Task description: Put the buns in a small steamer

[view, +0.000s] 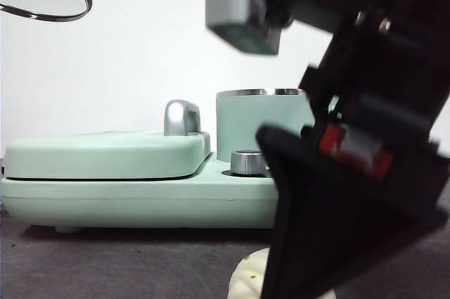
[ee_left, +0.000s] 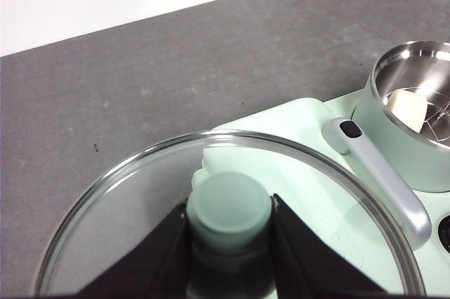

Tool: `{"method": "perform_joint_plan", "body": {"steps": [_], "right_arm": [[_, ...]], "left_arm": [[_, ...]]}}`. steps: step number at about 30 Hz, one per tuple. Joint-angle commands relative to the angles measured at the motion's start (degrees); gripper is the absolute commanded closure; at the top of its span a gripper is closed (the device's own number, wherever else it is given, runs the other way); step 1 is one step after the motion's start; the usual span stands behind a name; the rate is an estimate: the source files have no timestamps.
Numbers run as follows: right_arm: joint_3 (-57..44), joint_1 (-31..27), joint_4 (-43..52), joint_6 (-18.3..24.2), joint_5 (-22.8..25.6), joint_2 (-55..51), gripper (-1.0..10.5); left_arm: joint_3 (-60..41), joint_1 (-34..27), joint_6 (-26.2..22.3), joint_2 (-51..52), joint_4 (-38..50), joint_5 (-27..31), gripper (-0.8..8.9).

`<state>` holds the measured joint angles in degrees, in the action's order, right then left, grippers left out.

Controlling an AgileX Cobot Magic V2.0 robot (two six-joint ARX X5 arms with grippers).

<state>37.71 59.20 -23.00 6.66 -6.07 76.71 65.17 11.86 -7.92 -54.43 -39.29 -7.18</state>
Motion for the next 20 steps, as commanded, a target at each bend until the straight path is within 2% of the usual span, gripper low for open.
{"method": "perform_joint_plan", "body": {"steps": [1, 6, 9, 14, 20], "right_arm": [[0.09, 0.72, 0.46, 0.42, -0.02, 2.67, 5.6], [0.2, 0.72, 0.74, -0.7, -0.09, 2.8, 7.2], [0.59, 0.5, -0.17, -1.7, -0.09, 0.24, 7.3], [4.72, -1.25, -10.93, -3.58, 0.07, -6.1, 7.3], [15.08, -5.2, -24.0, -10.84, 0.09, -12.28, 7.3]], "left_arm": [[1.2, 0.04, -0.17, -0.26, 1.53, 0.0, 7.97], [1.2, 0.04, -0.17, -0.26, 1.53, 0.0, 7.98], [1.2, 0.04, -0.15, -0.26, 1.53, 0.0, 7.97], [1.2, 0.04, -0.15, -0.26, 1.53, 0.0, 7.98], [1.2, 0.07, -0.17, -0.26, 1.53, 0.0, 7.98]]}}
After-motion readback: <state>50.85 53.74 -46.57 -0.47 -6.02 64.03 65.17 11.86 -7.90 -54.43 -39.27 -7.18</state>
